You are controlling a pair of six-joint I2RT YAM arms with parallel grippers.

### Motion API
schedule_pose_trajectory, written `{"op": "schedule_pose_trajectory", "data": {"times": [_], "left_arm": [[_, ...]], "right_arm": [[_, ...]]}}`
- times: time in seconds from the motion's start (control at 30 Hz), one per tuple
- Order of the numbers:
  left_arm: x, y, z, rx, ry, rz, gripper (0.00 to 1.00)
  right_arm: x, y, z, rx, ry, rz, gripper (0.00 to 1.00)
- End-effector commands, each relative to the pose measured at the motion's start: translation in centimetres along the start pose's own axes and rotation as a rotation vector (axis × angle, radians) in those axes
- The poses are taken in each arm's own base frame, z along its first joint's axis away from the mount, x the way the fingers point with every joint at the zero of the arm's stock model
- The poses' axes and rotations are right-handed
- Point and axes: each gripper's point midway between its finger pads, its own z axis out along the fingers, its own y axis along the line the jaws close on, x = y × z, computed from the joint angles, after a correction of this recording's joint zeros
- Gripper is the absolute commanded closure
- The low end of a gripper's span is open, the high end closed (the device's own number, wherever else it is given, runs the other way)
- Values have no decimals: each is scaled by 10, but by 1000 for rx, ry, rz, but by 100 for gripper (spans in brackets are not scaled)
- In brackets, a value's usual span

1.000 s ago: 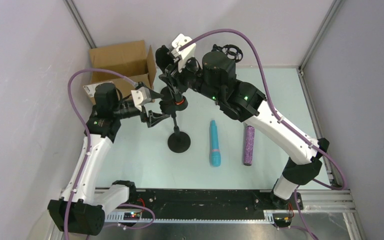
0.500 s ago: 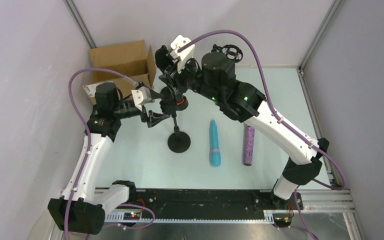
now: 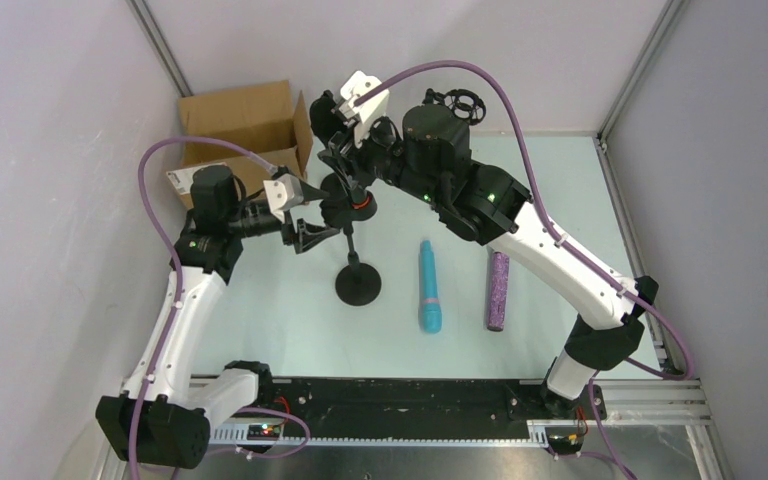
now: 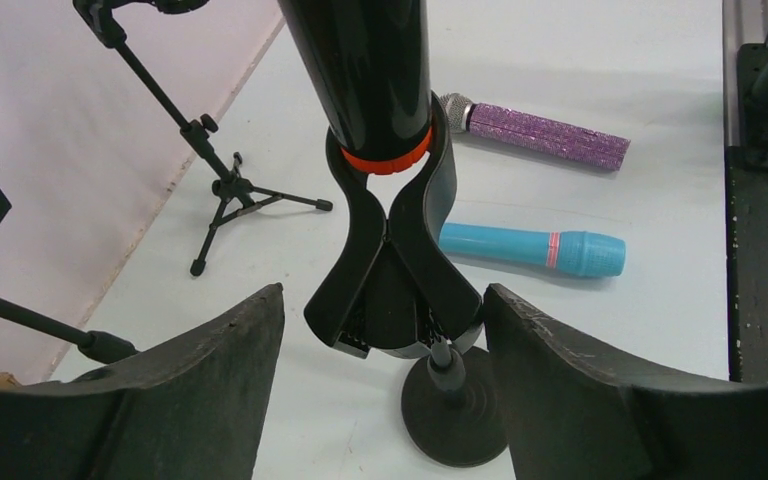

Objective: Attach the microphones to the stand

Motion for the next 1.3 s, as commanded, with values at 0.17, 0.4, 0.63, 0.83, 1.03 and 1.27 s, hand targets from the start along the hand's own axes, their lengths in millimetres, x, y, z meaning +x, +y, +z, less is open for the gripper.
{"op": "schedule_pose_trajectory", "data": {"times": [0.17,0.4,0.63,0.83,1.03,1.27], "left_arm": [[-4,-3,2,34,-27,26,19],[-1,-4,4,45,-27,25,33],[1,-5,4,37,-18,24,100],[7,-6,2,12,-2,22,100],[9,-4,3,9,3,23,100],[12,-3,2,-8,14,23,100]], "right_arm": [[-27,-6,-7,26,-69,-14,100],[-26,-6,-6,25,-63,-16,100],[0,-6,2,43,-11,-29,100],[50,-5,4,79,56,-6,100],[64,-7,-5,109,40,24,100],[56,-11,-10,141,-20,54,100]]}}
